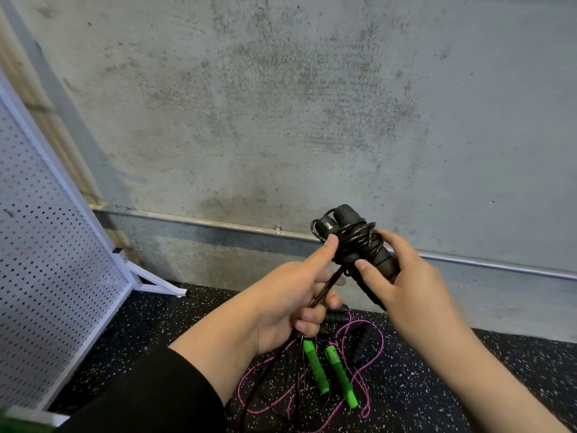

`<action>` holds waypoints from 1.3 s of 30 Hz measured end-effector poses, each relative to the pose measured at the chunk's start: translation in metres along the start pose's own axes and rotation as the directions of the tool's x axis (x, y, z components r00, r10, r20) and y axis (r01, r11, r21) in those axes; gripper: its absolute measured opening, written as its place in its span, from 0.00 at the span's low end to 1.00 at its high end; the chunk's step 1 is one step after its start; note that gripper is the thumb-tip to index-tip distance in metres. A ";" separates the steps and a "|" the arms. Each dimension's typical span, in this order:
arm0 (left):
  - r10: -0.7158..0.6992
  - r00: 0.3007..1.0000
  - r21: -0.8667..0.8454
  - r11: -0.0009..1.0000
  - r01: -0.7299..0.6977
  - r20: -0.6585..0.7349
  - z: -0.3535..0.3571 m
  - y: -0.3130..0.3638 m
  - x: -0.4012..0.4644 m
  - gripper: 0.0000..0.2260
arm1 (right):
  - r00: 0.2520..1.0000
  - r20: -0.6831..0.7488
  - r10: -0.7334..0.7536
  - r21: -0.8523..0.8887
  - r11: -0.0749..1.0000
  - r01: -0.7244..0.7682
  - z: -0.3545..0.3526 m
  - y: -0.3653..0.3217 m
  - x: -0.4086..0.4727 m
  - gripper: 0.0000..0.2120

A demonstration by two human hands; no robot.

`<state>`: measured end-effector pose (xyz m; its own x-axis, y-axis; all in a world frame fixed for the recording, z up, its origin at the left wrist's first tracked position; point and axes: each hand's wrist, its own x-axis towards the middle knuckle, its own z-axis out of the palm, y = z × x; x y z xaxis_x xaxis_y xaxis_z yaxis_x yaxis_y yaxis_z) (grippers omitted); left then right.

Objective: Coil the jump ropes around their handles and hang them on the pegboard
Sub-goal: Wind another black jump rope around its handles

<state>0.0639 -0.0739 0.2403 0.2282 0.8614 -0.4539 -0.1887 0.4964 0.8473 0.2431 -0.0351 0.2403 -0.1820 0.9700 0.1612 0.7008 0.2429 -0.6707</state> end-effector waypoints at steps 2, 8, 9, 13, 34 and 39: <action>-0.006 1.000 -0.044 0.999 0.006 -0.003 -0.001 -0.001 0.002 0.38 | 0.997 0.024 -0.080 -0.099 0.992 0.082 0.003 -0.003 -0.003 0.26; -0.047 0.997 -0.173 0.984 0.036 -0.057 -0.005 -0.010 0.008 0.28 | 0.962 0.197 -0.189 -0.254 0.938 0.236 0.016 -0.009 -0.006 0.33; -0.047 0.996 -0.182 0.983 0.034 -0.069 -0.005 -0.010 0.008 0.27 | 0.955 0.229 -0.187 -0.266 0.932 0.246 0.016 -0.011 -0.006 0.34; -0.023 0.989 -0.220 0.975 -0.010 -0.149 -0.008 -0.008 0.010 0.25 | 0.928 0.310 -0.206 -0.090 0.965 0.245 0.018 -0.014 -0.010 0.33; 0.051 0.996 -0.165 0.984 -0.062 -0.068 -0.001 -0.004 0.007 0.28 | 0.991 0.064 -0.113 -0.011 0.993 0.114 0.014 -0.006 -0.005 0.35; 0.060 0.988 -0.190 0.978 -0.086 -0.140 -0.005 -0.003 0.005 0.21 | 0.974 0.138 -0.178 0.061 0.983 0.171 0.013 -0.006 -0.006 0.26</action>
<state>0.0609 -0.0708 0.2342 0.0806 0.8961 -0.4365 -0.3859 0.4319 0.8152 0.2307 -0.0423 0.2338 -0.3969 0.9008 0.1763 0.6160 0.4038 -0.6764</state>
